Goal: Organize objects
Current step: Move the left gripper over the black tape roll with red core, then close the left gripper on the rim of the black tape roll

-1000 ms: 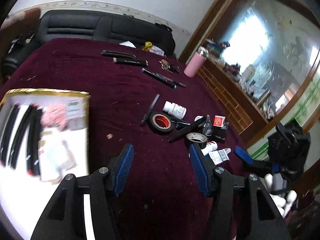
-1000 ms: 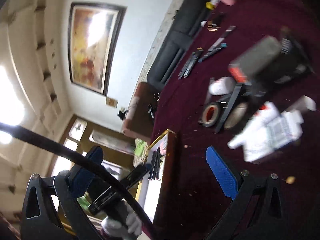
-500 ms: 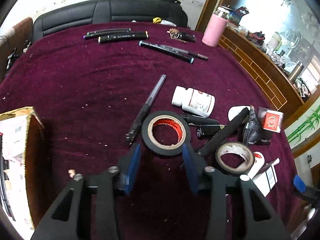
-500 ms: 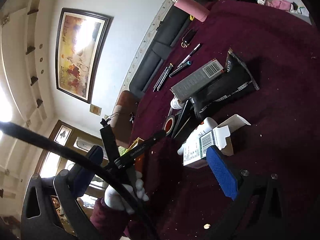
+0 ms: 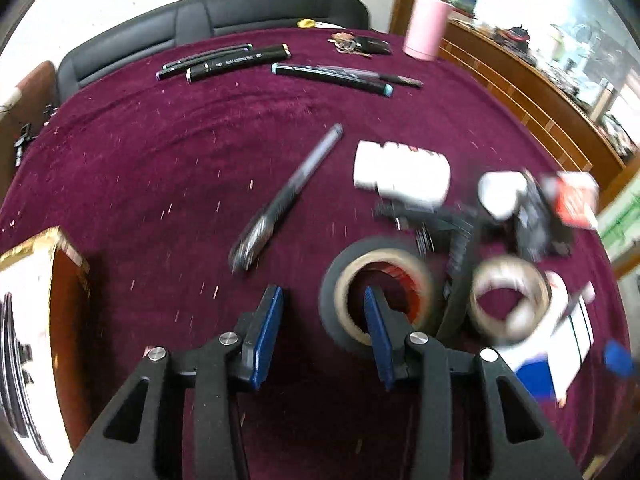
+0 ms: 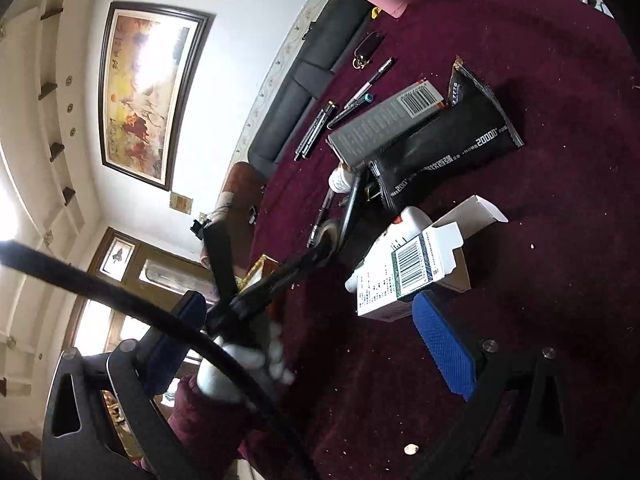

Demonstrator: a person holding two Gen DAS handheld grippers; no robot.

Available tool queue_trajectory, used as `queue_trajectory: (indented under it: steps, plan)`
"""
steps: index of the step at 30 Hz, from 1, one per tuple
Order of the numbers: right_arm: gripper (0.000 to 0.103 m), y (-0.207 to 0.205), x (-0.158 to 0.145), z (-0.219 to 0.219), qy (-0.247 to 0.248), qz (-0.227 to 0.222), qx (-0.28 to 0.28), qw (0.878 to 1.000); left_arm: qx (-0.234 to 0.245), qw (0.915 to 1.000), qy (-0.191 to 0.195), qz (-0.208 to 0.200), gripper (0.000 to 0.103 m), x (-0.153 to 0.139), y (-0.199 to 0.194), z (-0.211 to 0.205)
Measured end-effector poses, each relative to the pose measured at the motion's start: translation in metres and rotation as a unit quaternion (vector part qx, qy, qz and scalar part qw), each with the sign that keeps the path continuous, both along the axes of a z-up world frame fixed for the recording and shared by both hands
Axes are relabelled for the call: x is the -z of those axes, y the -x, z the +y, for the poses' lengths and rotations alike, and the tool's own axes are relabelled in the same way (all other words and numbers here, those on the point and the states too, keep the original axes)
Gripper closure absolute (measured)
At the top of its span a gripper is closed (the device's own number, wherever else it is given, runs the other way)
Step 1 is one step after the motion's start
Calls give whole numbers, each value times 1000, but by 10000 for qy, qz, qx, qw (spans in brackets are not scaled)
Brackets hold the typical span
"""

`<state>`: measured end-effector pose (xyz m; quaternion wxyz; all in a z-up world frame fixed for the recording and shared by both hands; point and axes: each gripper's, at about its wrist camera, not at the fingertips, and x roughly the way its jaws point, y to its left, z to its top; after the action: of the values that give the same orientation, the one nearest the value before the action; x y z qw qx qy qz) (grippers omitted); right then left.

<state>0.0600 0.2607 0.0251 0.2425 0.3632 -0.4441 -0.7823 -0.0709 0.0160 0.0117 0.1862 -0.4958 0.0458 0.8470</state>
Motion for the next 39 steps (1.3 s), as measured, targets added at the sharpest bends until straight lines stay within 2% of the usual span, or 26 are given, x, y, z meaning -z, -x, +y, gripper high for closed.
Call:
queue_trajectory:
  steps: [5,8,10,12,15,18,20,22,24,25,26,29,31,33,35,39]
  plan:
    - [0,0,7,-6,15,-121,-139,9998,210,9991,-122,-336,68,-6,-44,-34]
    - [0,0,10,-12,-3,-180,-202,9996,147,9989,-356,-249,67,-17,-60,-51]
    - [0,1,10,-16,-4,-215,-230,9995,33,9995,-289,-99,67,-19,-61,-55]
    - [0,-1,7,-22,-90,-163,-316,9993,-93,9992,-354,-144,67,-17,-59,-60]
    - [0,-5,-4,-33,-496,-38,-430,9978,-242,9996,-78,-84,67,-12,-53,-55]
    - [0,-5,-10,-42,-671,-10,-509,9964,-421,9990,161,-4,59,-4,-48,-46]
    - [0,0,-12,-45,-705,-101,-583,9958,-443,9985,256,218,47,1,-49,-34]
    - [0,7,-17,-51,-820,-245,-688,9940,-351,9979,286,473,47,4,-52,-27]
    - [0,12,-26,-57,-983,-239,-731,9922,-172,9987,-54,466,51,3,-56,-30]
    - [0,15,-31,-59,-1100,-202,-745,9909,-43,9986,-377,378,74,2,-57,-34]
    - [0,19,-36,-62,-1237,-147,-762,9893,40,9967,-798,163,91,2,-57,-42]
    - [10,32,-45,-72,-1655,-69,-711,9836,-48,9911,-1327,-46,92,3,-61,-57]
    - [23,48,-44,-81,-1998,-209,-638,9775,-83,9868,-1614,-134,92,4,-66,-65]
    - [32,66,-38,-91,-2327,-437,-611,9697,-52,9824,-1862,-130,92,-1,-78,-71]
    - [33,82,-32,-103,-2626,-605,-606,9611,45,9776,-2104,-69,92,-13,-93,-77]
    - [33,100,-31,-126,-3430,-595,-393,9366,265,9706,-2386,147,91,-35,-118,-92]
